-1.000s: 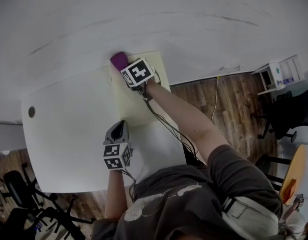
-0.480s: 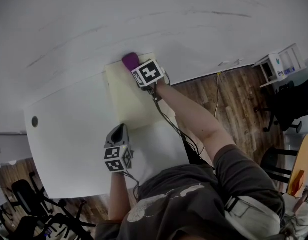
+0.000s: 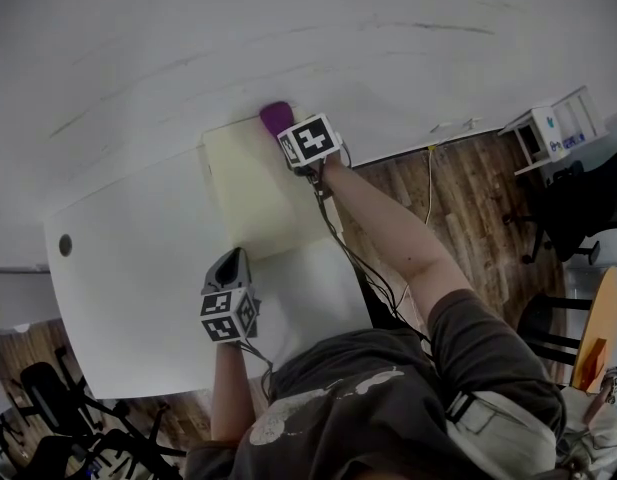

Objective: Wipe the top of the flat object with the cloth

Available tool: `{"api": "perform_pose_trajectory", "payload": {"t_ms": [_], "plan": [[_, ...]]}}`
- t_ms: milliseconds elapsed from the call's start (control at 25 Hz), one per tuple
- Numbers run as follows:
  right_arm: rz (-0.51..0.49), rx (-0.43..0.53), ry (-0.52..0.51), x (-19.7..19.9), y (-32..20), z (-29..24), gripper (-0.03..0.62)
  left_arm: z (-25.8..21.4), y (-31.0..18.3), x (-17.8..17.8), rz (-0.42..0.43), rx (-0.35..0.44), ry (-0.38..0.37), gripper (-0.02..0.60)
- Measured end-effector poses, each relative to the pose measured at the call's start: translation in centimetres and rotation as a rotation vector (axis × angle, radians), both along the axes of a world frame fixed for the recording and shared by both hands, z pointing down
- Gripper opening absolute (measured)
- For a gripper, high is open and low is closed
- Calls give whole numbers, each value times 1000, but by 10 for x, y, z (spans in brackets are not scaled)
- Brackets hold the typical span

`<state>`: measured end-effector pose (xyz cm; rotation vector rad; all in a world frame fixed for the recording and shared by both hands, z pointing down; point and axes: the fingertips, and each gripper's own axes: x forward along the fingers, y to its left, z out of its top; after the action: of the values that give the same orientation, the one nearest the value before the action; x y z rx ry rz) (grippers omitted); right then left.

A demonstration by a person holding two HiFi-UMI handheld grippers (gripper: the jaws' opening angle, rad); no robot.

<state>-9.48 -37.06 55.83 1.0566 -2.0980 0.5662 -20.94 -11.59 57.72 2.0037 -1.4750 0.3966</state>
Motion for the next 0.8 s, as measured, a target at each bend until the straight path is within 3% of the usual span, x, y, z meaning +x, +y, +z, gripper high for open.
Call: {"api": "perform_pose_trajectory", "payload": {"t_ms": [800], "plan": [[153, 21, 6, 53, -8, -4, 98, -1, 2, 0, 1, 4, -1, 11]]}}
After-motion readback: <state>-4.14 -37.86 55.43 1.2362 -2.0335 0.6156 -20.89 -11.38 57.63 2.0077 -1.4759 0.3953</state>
